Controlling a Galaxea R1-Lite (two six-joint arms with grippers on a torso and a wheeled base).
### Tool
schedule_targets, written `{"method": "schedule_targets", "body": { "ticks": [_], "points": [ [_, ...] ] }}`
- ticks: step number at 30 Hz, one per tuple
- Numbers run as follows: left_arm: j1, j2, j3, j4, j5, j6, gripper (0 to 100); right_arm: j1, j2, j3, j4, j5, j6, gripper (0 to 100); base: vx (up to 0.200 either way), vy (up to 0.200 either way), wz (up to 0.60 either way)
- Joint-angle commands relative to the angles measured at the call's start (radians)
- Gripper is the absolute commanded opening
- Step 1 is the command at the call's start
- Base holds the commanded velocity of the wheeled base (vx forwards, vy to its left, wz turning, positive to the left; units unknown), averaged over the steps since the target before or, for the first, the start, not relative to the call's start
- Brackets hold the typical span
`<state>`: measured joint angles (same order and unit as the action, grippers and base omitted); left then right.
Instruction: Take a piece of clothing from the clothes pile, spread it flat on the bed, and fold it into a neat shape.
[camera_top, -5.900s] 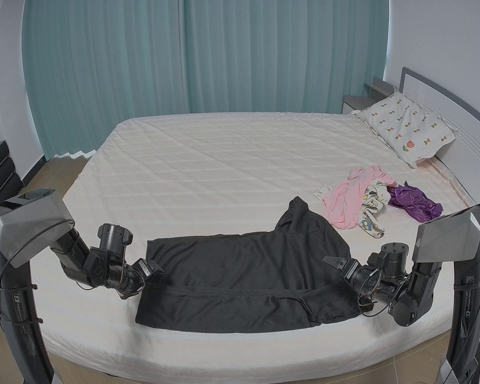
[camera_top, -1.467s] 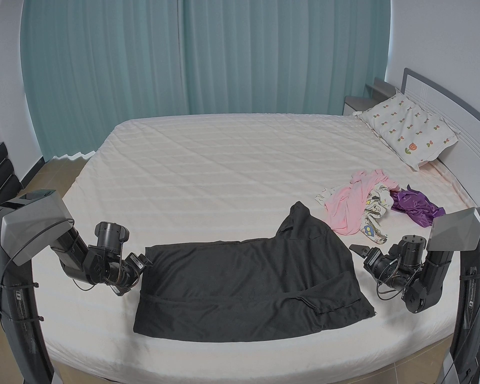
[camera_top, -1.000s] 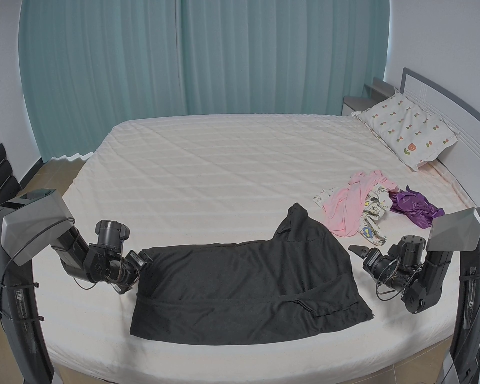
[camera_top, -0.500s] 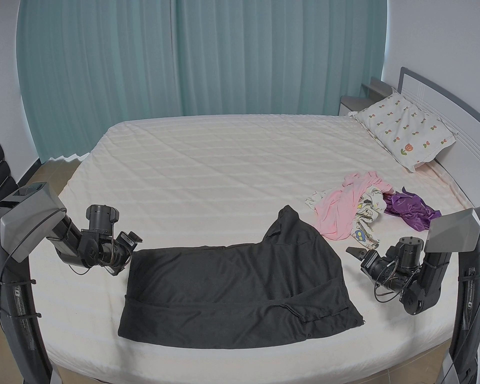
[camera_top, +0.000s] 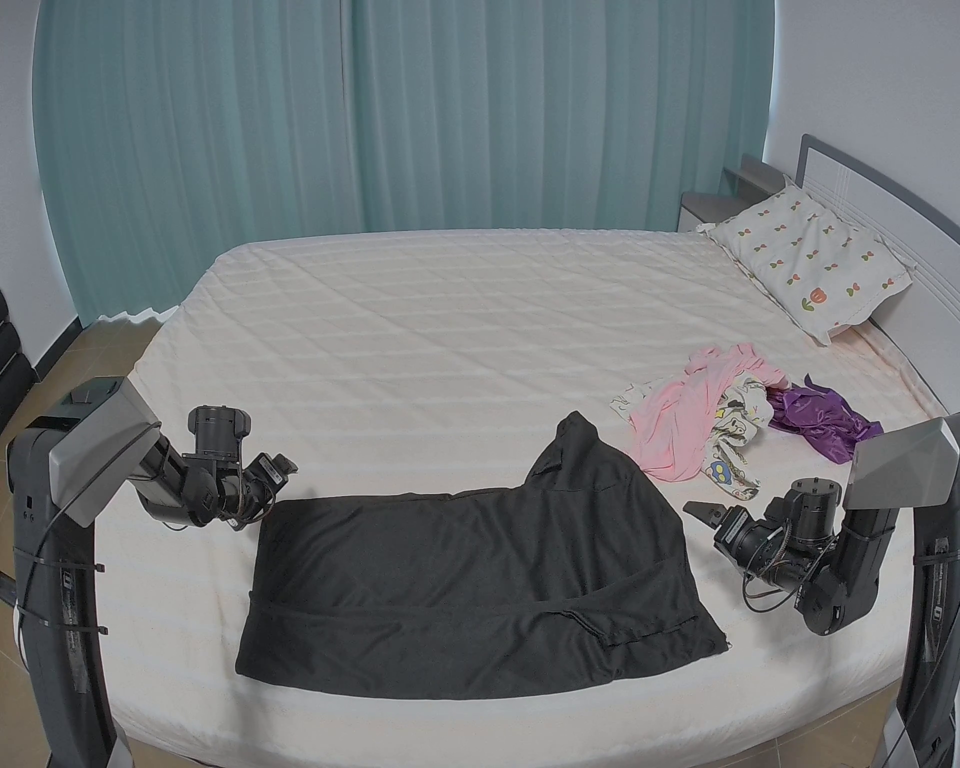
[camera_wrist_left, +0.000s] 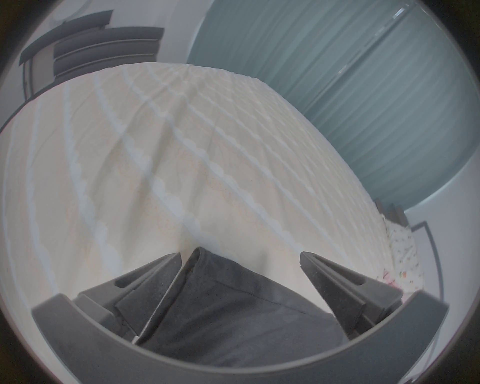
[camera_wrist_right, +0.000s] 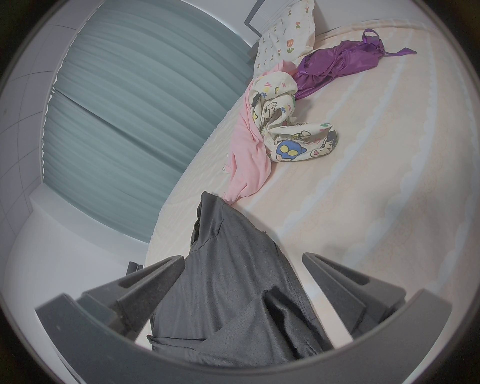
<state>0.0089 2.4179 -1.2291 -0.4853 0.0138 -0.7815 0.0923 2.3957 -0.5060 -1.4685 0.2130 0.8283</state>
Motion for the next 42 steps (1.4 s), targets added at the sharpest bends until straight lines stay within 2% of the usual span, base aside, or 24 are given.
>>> {"method": "schedule_targets", "body": {
  "ticks": [1,11,12,19,22,26,28,29,33,35,37,42],
  "points": [
    [0.014,0.095,-0.047,-0.025,-0.009,0.070,100,0.004,0.002,0.000,0.000,0.000,-0.003,100,0.000,0.000,0.00],
    [0.023,0.090,-0.039,-0.029,-0.091,0.102,100,0.035,0.023,-0.020,0.000,0.000,-0.008,100,0.000,0.000,0.00],
    [0.023,0.090,-0.039,-0.029,-0.091,0.102,0,0.035,0.023,-0.020,0.000,0.000,-0.008,100,0.000,0.000,0.00],
    [0.026,0.098,-0.046,-0.061,-0.078,0.096,0,0.050,-0.023,-0.114,0.060,0.000,-0.021,100,0.000,0.000,0.00],
    [0.032,0.098,-0.046,-0.084,-0.054,0.077,0,0.061,-0.038,-0.252,0.221,0.000,-0.083,100,0.000,0.000,0.00],
    [0.037,0.087,-0.039,-0.102,-0.012,-0.018,0,0.058,-0.012,-0.494,0.470,-0.001,-0.166,100,0.000,0.000,0.00],
    [0.042,0.081,-0.038,-0.104,-0.012,-0.045,0,0.064,0.016,-0.574,0.540,-0.003,-0.184,100,0.000,0.000,0.00],
    [0.051,0.066,-0.036,-0.099,-0.015,-0.067,0,0.078,0.056,-0.680,0.625,-0.017,-0.230,100,0.000,0.000,0.00],
    [0.059,0.056,-0.003,-0.104,-0.023,-0.071,0,0.078,0.112,-0.844,0.774,-0.023,-0.337,100,0.000,0.000,0.00],
    [0.059,0.047,0.022,-0.105,-0.025,-0.073,0,0.078,0.143,-0.953,0.875,-0.021,-0.354,100,0.000,0.000,0.00],
    [0.059,0.038,0.037,-0.105,-0.026,-0.082,0,0.081,0.191,-1.054,0.941,-0.021,-0.354,100,0.000,0.000,0.00],
    [0.059,0.032,0.051,-0.107,-0.025,-0.110,0,0.109,0.295,-1.186,0.962,-0.023,-0.367,100,0.000,0.000,0.00]
  ]
}}
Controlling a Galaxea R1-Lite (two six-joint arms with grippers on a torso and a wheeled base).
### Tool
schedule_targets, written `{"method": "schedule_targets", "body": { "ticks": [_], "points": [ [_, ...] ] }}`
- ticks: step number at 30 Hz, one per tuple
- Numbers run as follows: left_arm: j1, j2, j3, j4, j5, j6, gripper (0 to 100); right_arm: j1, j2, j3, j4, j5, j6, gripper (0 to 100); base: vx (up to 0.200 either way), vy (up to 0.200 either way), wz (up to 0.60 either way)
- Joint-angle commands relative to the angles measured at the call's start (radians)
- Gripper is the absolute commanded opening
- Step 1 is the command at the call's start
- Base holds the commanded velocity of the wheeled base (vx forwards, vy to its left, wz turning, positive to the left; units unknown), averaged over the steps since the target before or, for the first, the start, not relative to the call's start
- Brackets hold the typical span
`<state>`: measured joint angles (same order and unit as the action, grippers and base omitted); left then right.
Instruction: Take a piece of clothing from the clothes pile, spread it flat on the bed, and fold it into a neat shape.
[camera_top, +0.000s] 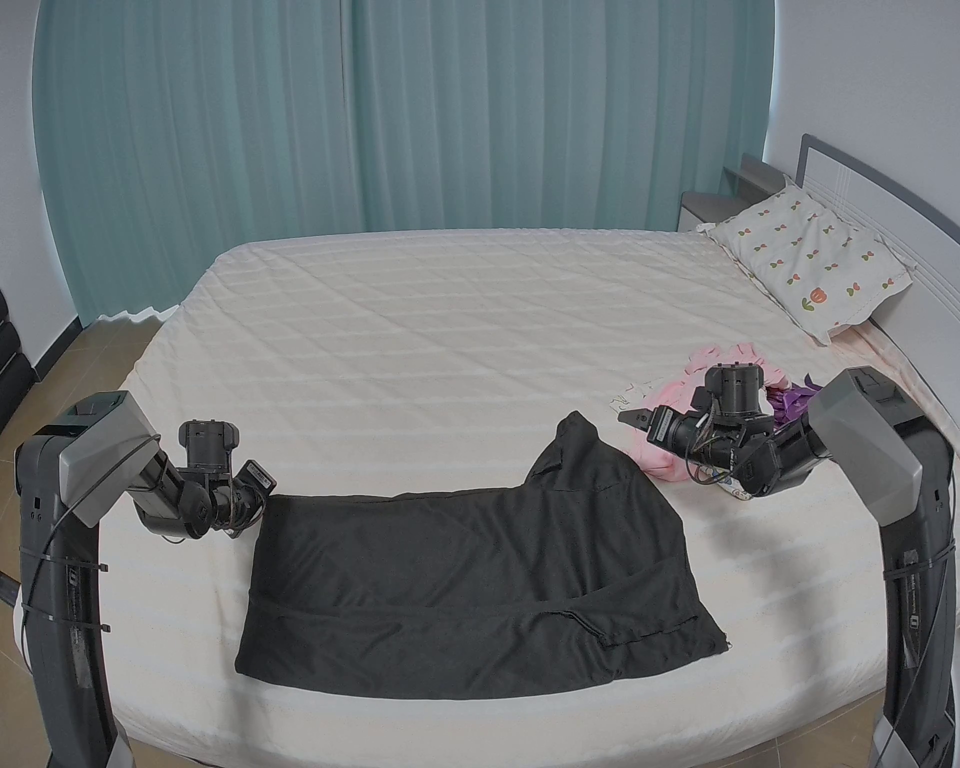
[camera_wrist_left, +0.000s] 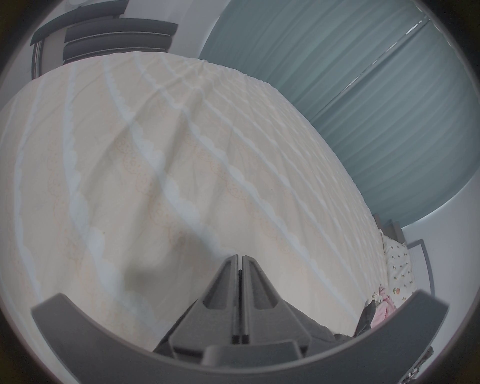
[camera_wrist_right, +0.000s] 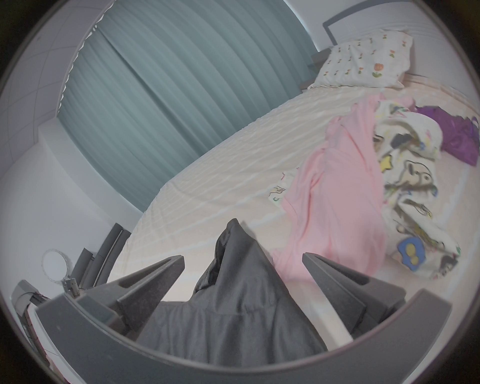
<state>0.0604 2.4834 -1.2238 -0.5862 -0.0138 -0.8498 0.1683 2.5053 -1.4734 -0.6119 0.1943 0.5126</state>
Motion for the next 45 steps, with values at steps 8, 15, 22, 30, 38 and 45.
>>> {"method": "schedule_targets", "body": {
  "ticks": [8,15,22,30,38,45],
  "points": [
    [0.007,-0.041,0.055,-0.006,-0.005,-0.046,0,0.048,0.267,-0.297,0.107,-0.006,-0.058,100,0.000,0.000,0.00],
    [0.007,-0.041,0.053,-0.006,-0.005,-0.046,0,0.048,0.303,-0.343,0.109,-0.029,-0.058,0,0.000,0.000,0.00],
    [0.007,-0.041,0.050,-0.006,-0.005,-0.048,0,0.042,0.287,-0.344,0.100,-0.042,-0.051,0,0.000,0.000,0.00],
    [0.009,-0.043,0.041,-0.009,-0.003,-0.081,0,0.023,0.244,-0.323,0.038,-0.078,0.000,0,0.000,0.000,0.00],
    [0.024,-0.040,0.052,-0.110,0.009,-0.112,0,0.019,0.216,-0.228,-0.081,-0.081,0.020,0,0.000,0.000,0.00],
    [0.025,-0.038,0.055,-0.110,0.012,-0.110,0,0.014,0.211,-0.179,-0.186,-0.079,0.027,0,0.000,0.000,0.00]
  ]
}}
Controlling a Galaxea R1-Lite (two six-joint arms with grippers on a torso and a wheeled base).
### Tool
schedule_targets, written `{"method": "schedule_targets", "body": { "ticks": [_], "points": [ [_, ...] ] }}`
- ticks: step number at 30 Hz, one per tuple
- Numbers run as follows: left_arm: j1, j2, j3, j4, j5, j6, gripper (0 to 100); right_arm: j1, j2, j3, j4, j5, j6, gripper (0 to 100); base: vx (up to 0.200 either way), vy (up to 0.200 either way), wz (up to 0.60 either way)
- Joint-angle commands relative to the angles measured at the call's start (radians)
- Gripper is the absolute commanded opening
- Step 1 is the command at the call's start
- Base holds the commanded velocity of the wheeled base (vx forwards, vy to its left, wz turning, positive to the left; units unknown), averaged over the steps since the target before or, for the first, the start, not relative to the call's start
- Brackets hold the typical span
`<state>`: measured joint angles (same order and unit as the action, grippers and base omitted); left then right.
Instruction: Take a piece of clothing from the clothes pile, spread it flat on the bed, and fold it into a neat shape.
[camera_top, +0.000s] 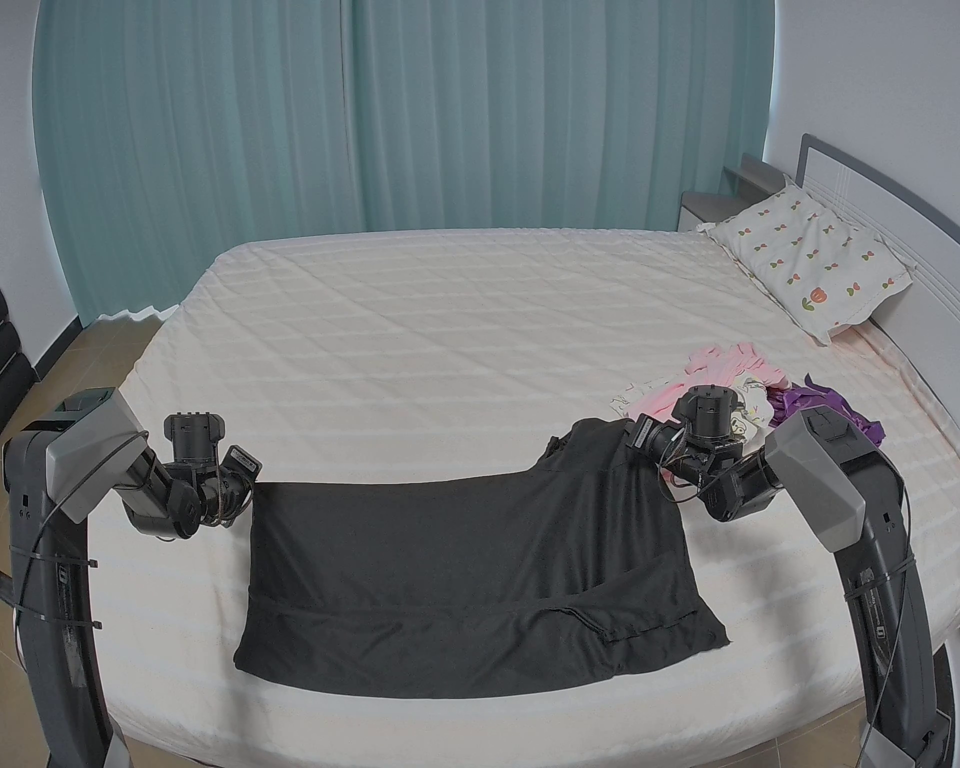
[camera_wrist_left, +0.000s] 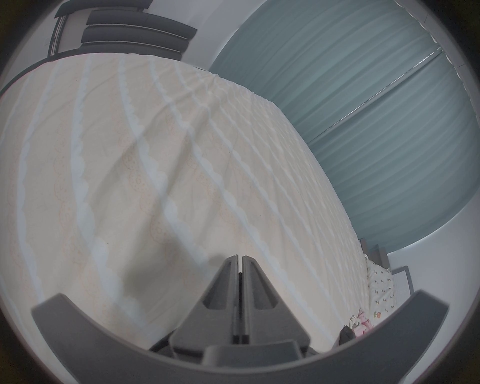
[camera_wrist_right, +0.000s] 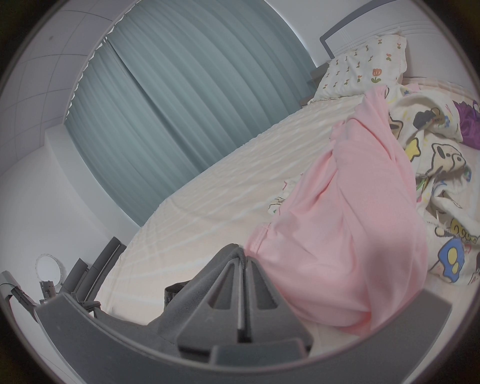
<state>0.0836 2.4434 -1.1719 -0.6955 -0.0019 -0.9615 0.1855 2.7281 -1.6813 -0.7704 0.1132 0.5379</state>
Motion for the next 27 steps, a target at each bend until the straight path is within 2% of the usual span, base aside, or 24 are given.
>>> {"method": "schedule_targets", "body": {
  "ticks": [1,7,16,23,27],
  "points": [
    [0.002,0.002,0.003,-0.001,0.000,0.001,0,-0.006,-0.010,0.028,-0.038,0.002,0.004,0,0.000,0.000,0.00],
    [0.011,0.000,0.001,-0.002,0.000,0.001,0,-0.014,-0.018,0.046,-0.090,0.000,0.057,0,0.000,0.000,0.00],
    [0.013,-0.001,0.003,0.001,0.000,0.006,0,-0.014,-0.031,0.110,-0.082,0.013,0.051,0,0.000,0.000,0.00],
    [0.022,-0.035,0.024,-0.001,-0.012,0.006,0,-0.028,-0.064,0.146,-0.156,0.016,0.057,0,0.000,0.000,0.00],
    [0.022,-0.047,0.035,-0.002,-0.013,0.006,0,-0.026,-0.100,0.244,-0.171,0.077,0.051,0,0.000,0.000,0.00]
  ]
}}
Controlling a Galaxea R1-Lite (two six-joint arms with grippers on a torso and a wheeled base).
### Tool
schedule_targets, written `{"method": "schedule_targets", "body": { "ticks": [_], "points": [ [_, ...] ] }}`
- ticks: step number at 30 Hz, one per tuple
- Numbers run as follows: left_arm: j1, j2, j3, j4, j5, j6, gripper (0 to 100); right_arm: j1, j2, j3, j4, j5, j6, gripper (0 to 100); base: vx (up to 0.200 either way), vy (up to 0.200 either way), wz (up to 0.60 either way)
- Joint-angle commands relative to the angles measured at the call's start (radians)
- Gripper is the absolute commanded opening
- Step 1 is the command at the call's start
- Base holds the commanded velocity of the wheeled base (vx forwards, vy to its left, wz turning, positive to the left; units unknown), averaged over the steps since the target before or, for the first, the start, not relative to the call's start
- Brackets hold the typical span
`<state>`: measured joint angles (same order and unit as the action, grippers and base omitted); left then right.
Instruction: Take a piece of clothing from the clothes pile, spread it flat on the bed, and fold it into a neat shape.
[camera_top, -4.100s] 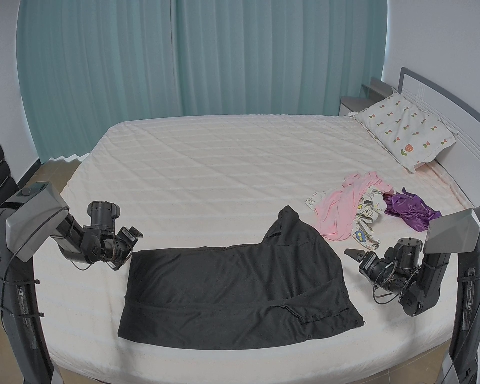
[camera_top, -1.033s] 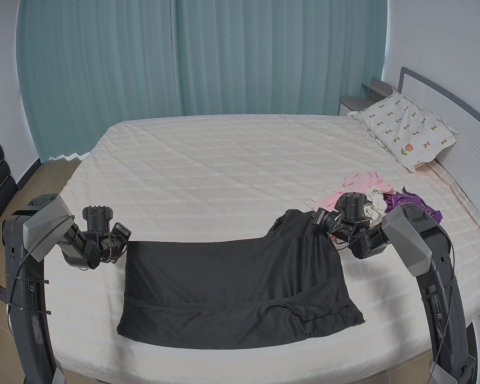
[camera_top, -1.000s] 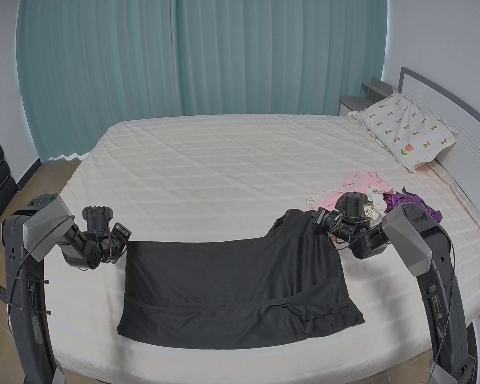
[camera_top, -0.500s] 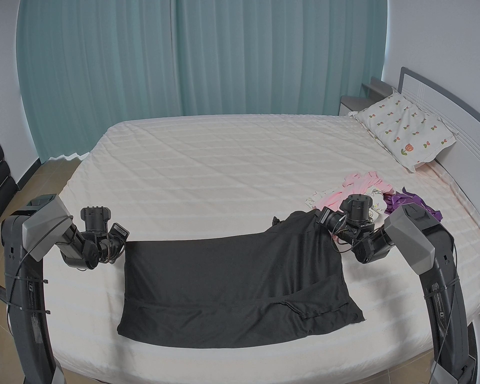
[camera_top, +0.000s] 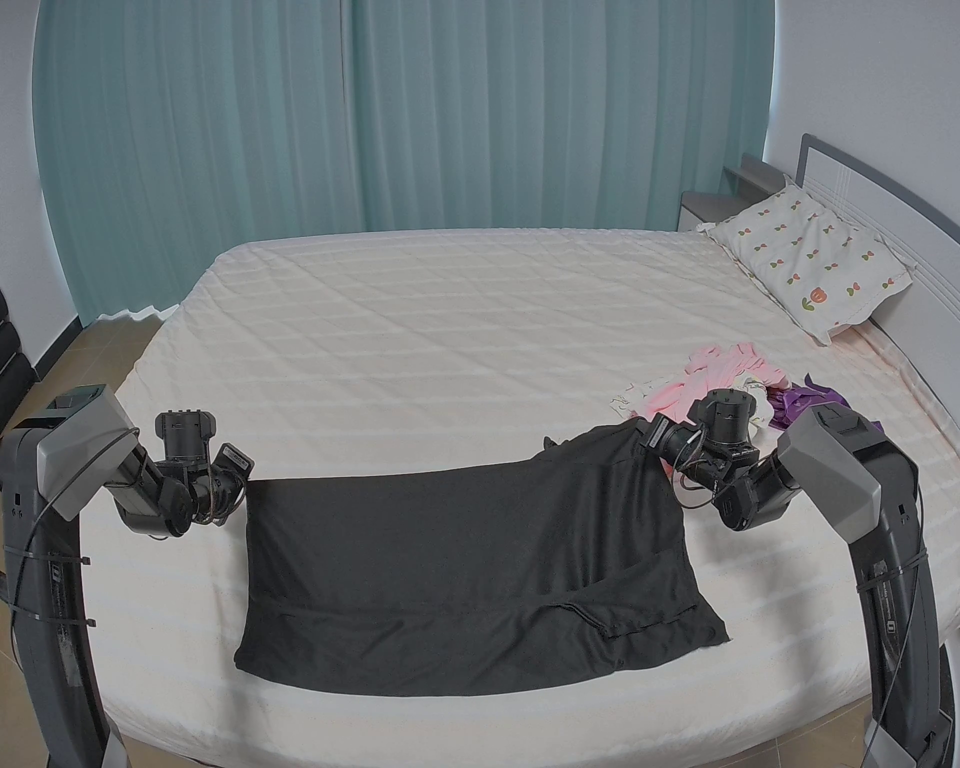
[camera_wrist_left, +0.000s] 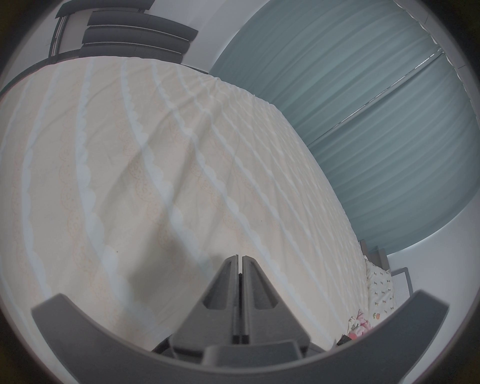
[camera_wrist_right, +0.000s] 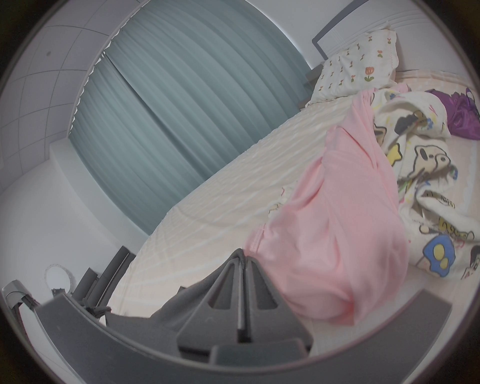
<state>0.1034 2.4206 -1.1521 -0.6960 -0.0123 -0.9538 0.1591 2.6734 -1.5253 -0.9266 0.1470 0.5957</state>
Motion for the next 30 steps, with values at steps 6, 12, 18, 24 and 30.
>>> {"method": "schedule_targets", "body": {
  "ticks": [6,12,18,24,30],
  "points": [
    [0.004,-0.029,0.015,-0.004,-0.003,-0.002,0,-0.004,-0.043,0.113,-0.072,0.059,-0.010,0,0.000,0.000,0.00],
    [0.004,-0.046,0.020,0.001,-0.003,0.009,0,-0.018,-0.078,0.165,-0.092,0.071,-0.011,0,0.000,0.000,0.00],
    [0.004,-0.061,0.031,0.001,-0.003,0.015,0,-0.027,-0.118,0.241,-0.159,0.083,-0.007,0,0.000,0.000,0.00],
    [0.015,-0.071,0.081,0.000,-0.001,0.017,0,-0.021,-0.144,0.379,-0.247,0.109,-0.005,0,0.000,0.000,0.00],
    [0.015,-0.091,0.186,-0.007,0.000,0.096,0,-0.030,-0.194,0.550,-0.304,0.171,-0.011,0,0.000,0.000,0.00]
  ]
}}
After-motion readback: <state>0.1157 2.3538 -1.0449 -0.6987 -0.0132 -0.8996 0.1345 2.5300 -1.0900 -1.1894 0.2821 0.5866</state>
